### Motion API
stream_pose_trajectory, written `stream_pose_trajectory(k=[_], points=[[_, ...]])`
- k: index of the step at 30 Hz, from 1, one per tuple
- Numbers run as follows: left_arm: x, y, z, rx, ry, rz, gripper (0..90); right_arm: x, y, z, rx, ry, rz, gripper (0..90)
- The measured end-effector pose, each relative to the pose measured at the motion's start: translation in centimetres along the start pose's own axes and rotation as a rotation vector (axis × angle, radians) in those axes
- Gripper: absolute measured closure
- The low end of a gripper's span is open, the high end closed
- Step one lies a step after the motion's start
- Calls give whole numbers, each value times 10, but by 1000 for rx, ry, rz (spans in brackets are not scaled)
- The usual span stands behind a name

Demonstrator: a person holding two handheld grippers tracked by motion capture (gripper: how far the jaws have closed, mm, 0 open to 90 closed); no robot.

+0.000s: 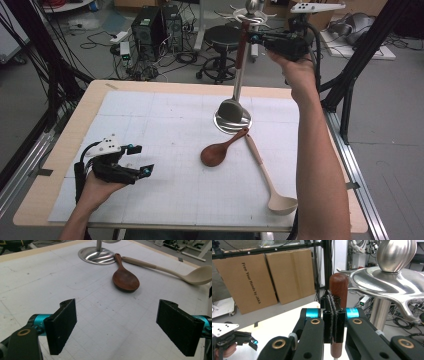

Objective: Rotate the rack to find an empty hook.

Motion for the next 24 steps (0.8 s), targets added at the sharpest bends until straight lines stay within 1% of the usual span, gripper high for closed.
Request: stream_pose_trajectory(k=[7,9,16,24], points=[[0,0,0,-4,2,-4,173,-3,4,2,-7,-3,8,897],[0,0,0,-3,1,-3,174,-3,4,2,-12,3,9,897],[0,0,0,0,-3,4,174,-3,4,3,-17,0,4,897],[0,0,0,-3,-1,0,174,-2,3,7,-24,1,1,897]])
Point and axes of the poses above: each handheld gripper's, and its own axes: z roughly forward along the jaws, x roughly out of its top, y roughly to its right, the point moved 8 cm from there along z, roughly forward along the jaws, and after that the axes turned 12 degrees about -z, right-handed, at the moved point
